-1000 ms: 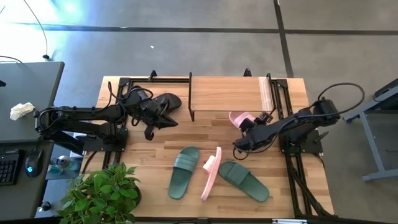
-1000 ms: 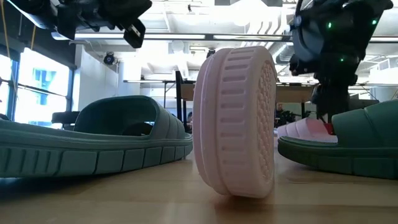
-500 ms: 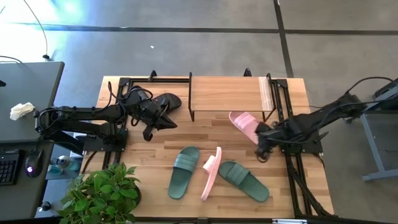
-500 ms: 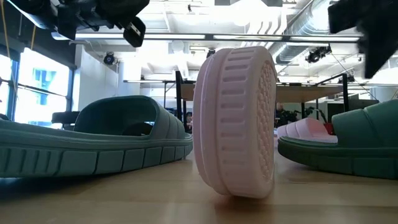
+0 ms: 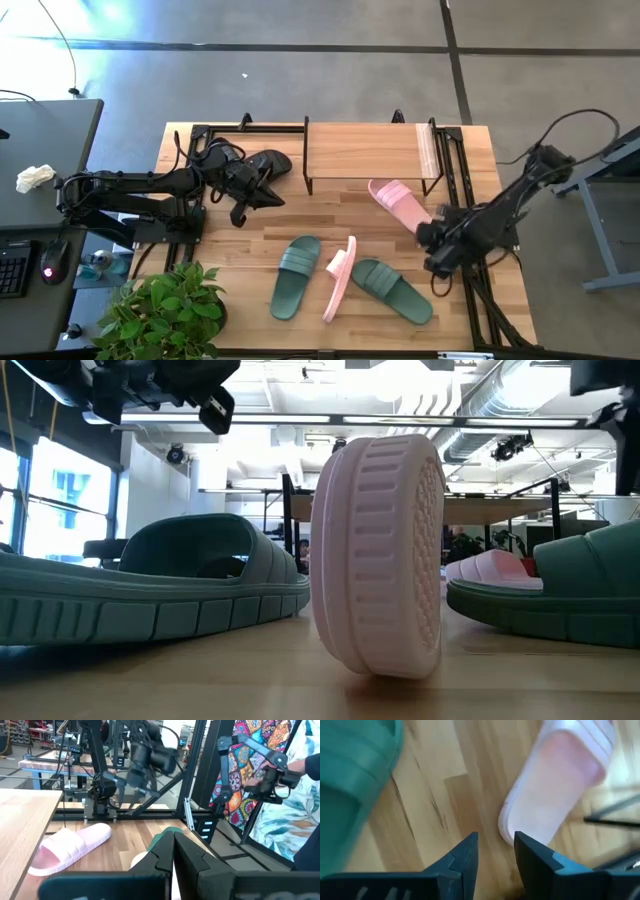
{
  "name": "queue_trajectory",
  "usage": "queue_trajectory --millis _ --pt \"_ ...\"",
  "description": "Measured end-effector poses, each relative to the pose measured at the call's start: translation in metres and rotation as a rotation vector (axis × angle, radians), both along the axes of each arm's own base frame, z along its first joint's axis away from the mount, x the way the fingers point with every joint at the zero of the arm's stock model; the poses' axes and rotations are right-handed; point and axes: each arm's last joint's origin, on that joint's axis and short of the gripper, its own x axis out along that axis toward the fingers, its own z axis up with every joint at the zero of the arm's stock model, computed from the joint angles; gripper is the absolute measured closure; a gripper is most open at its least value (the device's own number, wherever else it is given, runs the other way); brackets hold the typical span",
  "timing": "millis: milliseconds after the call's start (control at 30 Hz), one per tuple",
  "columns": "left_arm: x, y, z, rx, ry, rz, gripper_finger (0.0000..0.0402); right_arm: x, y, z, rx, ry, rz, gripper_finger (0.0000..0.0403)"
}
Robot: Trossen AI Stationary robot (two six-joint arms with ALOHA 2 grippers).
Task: Pick and place slides into the shelf
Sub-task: Put the right pink slide under the shelf
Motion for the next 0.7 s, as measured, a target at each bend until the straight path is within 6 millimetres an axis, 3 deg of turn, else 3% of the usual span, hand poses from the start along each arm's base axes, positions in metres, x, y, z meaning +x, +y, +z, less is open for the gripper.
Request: queue_trajectory --millis 333,700 --pt "0.000 0.000 -0.004 0.052 0.019 -0.003 0.0401 0.019 0.020 -0.047 -0.273 0.161 0.073 0.0256" --pt "-0.001 0.000 -0.009 0.072 0.064 -0.007 0.0401 0.028 0.028 -0.084 -0.402 0.273 0.027 0.0251"
